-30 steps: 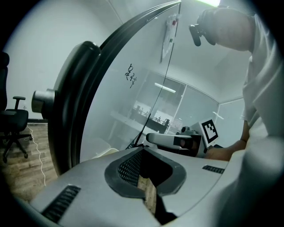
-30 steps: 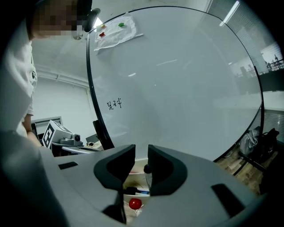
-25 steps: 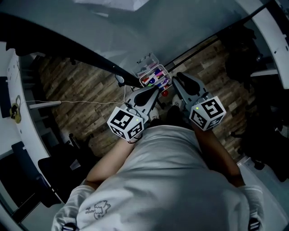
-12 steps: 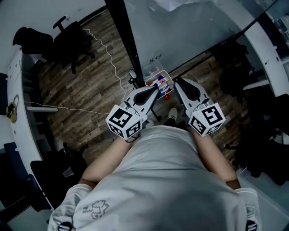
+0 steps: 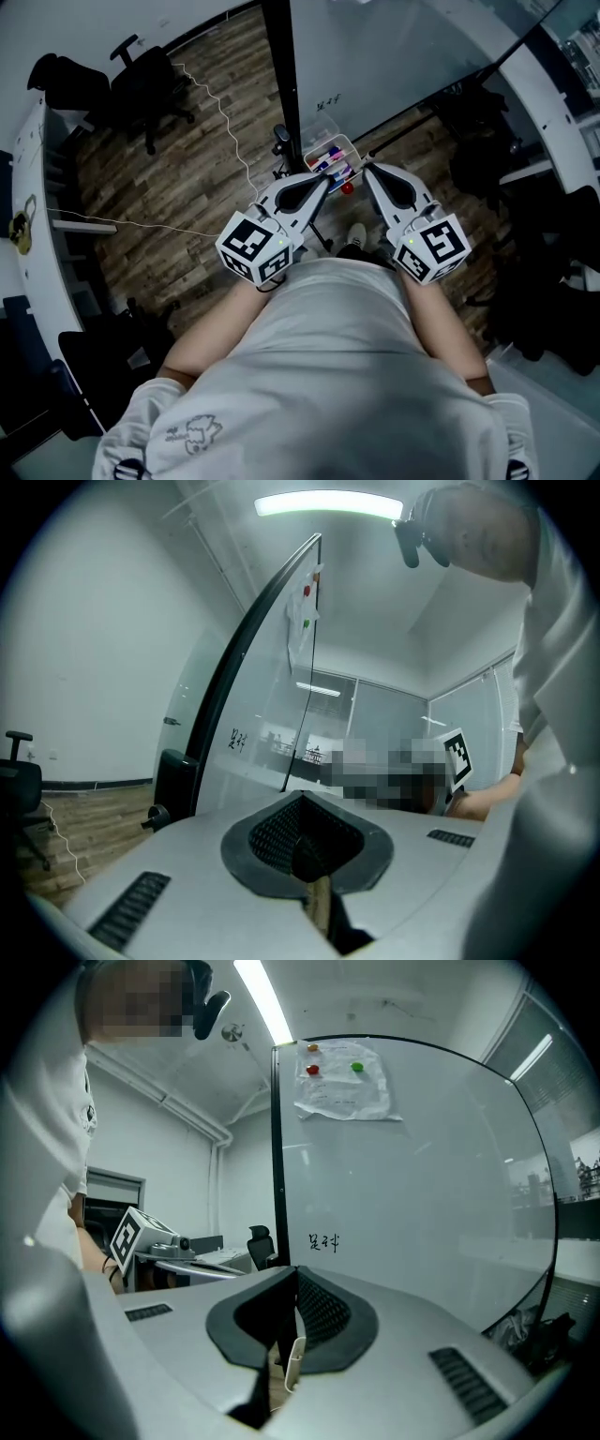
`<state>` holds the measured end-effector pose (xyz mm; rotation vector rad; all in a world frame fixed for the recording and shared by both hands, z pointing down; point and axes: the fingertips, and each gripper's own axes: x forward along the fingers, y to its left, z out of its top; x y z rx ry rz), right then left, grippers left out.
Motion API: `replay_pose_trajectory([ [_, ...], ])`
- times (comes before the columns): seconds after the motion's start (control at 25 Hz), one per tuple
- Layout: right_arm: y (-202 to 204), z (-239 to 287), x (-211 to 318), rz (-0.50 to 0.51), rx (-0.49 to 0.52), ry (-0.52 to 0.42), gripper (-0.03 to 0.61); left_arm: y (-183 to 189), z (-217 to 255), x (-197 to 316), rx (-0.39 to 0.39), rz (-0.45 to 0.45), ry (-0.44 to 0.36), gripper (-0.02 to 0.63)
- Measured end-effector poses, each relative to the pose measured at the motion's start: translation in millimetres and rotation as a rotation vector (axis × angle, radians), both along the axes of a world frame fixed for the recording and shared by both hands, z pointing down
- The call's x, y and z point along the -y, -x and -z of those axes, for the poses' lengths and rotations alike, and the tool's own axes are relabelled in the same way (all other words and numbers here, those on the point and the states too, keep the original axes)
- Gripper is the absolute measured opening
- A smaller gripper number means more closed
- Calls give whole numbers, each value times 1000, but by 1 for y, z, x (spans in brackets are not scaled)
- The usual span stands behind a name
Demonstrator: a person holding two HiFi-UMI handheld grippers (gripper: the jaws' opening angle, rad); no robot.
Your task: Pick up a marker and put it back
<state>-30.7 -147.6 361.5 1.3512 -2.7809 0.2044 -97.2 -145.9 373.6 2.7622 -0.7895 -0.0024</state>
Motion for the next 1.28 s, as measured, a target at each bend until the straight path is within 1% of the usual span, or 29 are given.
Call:
replay_pose_trajectory([
  [0.16, -6, 6, -12, 17, 1, -15, 12, -2, 1, -15, 2, 3, -7, 5],
  [0.36, -21, 13, -24, 59, 15, -15, 12, -5, 11, -33, 19, 58, -33, 5],
  [0.44, -30, 11, -32, 81, 11, -17, 11, -12, 12, -41, 27, 87, -35, 5],
  [0.56, -40, 6, -49, 108, 20, 6, 11, -24, 10, -57, 26, 126, -25, 5],
  [0.72, -51, -5, -84, 149, 26, 38, 11, -45, -6, -98, 20, 157, 10, 5],
  [0.92, -81, -14, -134, 183, 26, 58, 11, -82, -18, -146, 26, 163, 34, 5],
  [1.08, -97, -18, -165, 184, 35, 86, 11, -97, -20, -176, 13, 176, 43, 5],
  [1.28, -109, -16, -190, 191, 39, 87, 11, -108, -19, -201, 8, 188, 40, 5],
])
